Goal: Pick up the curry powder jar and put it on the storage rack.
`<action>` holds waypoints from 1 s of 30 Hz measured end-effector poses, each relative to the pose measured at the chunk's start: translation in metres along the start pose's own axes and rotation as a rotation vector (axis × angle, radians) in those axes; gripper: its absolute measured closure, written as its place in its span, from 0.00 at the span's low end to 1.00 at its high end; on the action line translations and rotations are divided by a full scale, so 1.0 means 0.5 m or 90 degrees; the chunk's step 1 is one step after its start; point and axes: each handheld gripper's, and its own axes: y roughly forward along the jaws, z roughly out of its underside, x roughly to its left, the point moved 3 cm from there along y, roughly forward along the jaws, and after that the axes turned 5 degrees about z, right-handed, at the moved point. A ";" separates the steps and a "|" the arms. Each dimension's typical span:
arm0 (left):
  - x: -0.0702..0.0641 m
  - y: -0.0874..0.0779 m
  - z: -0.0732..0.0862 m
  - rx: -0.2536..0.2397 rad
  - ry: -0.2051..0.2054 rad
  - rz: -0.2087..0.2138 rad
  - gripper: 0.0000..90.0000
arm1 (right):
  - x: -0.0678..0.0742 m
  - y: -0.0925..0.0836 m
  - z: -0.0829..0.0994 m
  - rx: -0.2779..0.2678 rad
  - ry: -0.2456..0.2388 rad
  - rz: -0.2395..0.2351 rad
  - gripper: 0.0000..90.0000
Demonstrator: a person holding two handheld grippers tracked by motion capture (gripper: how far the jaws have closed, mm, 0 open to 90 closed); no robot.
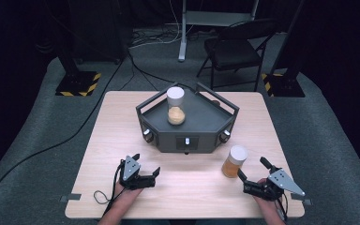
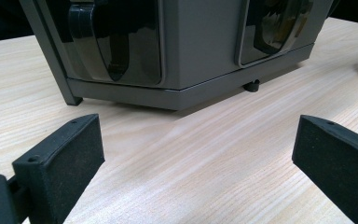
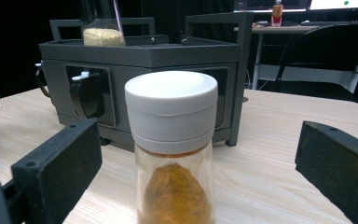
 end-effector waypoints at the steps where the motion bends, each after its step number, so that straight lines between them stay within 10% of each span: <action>1: 0.000 0.000 0.000 0.000 0.000 0.000 0.02 | 0.000 0.001 0.000 0.001 -0.001 0.000 0.00; 30: 0.002 0.000 0.000 -0.002 -0.001 0.006 0.02 | 0.011 0.035 -0.007 0.010 -0.002 -0.025 0.00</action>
